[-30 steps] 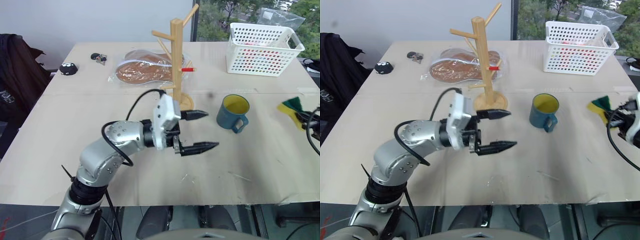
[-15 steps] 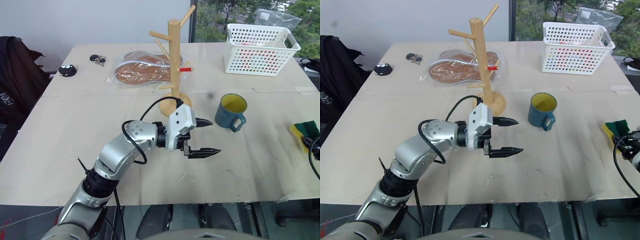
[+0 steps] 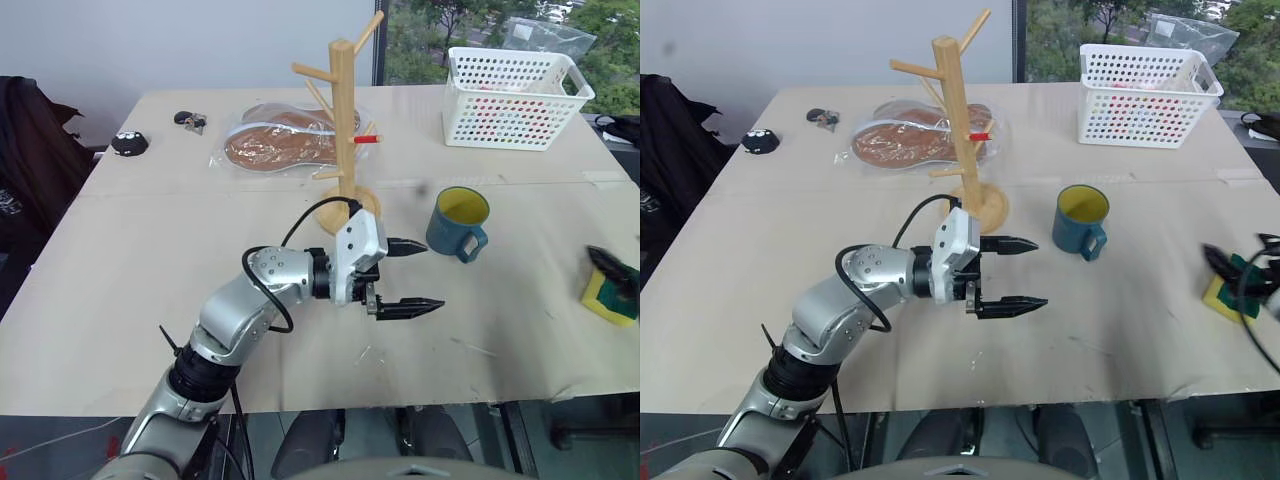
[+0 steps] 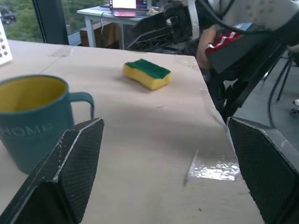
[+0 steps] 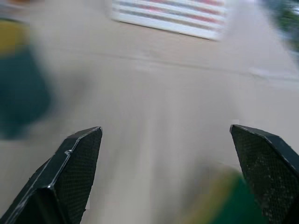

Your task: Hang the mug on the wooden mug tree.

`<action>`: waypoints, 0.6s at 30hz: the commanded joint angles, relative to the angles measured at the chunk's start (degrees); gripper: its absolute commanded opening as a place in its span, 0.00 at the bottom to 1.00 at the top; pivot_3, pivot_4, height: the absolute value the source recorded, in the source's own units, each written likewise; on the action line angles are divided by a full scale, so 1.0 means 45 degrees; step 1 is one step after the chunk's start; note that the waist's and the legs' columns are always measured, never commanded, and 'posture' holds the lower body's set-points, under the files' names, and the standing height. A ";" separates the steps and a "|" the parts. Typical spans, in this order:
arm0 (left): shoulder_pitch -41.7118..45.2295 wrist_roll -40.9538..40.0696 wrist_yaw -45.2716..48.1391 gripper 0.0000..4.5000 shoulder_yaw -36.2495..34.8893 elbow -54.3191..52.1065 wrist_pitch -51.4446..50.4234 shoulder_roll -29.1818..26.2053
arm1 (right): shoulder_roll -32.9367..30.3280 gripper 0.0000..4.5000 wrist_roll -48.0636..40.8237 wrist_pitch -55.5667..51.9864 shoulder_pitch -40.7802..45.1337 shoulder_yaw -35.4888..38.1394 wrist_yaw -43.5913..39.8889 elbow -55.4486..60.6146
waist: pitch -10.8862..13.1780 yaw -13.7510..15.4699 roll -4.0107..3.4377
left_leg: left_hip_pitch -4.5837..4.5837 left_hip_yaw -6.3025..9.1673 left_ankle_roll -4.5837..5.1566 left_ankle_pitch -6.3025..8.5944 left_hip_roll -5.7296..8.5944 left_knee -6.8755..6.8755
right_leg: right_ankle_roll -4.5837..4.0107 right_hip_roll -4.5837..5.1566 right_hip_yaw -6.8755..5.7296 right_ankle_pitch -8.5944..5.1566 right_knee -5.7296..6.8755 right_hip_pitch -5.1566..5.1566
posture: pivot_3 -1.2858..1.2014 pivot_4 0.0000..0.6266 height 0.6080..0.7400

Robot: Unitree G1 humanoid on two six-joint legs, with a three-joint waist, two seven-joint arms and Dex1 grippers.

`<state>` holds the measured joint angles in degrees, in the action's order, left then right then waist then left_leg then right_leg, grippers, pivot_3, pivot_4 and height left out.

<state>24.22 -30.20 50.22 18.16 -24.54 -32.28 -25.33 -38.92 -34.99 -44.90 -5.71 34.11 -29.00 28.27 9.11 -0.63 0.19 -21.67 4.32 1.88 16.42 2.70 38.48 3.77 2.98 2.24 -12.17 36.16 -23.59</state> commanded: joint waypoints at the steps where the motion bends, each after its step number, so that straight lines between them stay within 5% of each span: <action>1: -0.0681 0.0268 -0.0234 0.97 -0.0601 -0.0617 0.0678 -0.0206 | 0.1011 0.98 -0.0017 -0.0245 0.0086 -0.1396 0.1163 0.1333 | -0.0001 0.0025 0.0001 | -0.0001 0.0004 0.0000 0.0000 0.0003 -0.0001 | 0.0000 0.0003 -0.0001 0.0000 0.0002 -0.0002 | 0.52 0.24 1.00; 9: -0.2107 0.0468 -0.1342 0.97 -0.1489 -0.1244 0.1371 0.0033 | 0.3772 0.98 0.1889 -0.0388 0.0561 -0.4078 0.4764 0.2307 | -0.0004 0.0239 0.0000 | -0.0018 0.0011 -0.0022 -0.0010 0.0033 0.0001 | 0.0000 0.0030 -0.0002 0.0000 -0.0002 -0.0027 | 0.52 0.24 1.00; 18: -0.2175 0.0326 -0.1210 0.97 -0.1343 -0.1502 0.1317 0.0004 | 0.5355 0.98 0.3358 0.0072 0.0861 -0.5639 0.6234 0.1925 | -0.0004 0.0284 -0.0002 | -0.0014 0.0016 -0.0034 -0.0016 0.0031 -0.0005 | -0.0003 0.0013 -0.0016 -0.0001 0.0008 -0.0031 | 0.52 0.24 1.00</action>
<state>14.02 -28.23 44.06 11.87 -28.68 -27.14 -25.15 -15.29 -21.13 -46.34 -2.83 8.91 -2.43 35.93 9.10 0.64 0.18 -21.73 4.40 1.73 16.34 2.83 38.46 3.76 3.02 2.16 -12.18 36.20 -23.73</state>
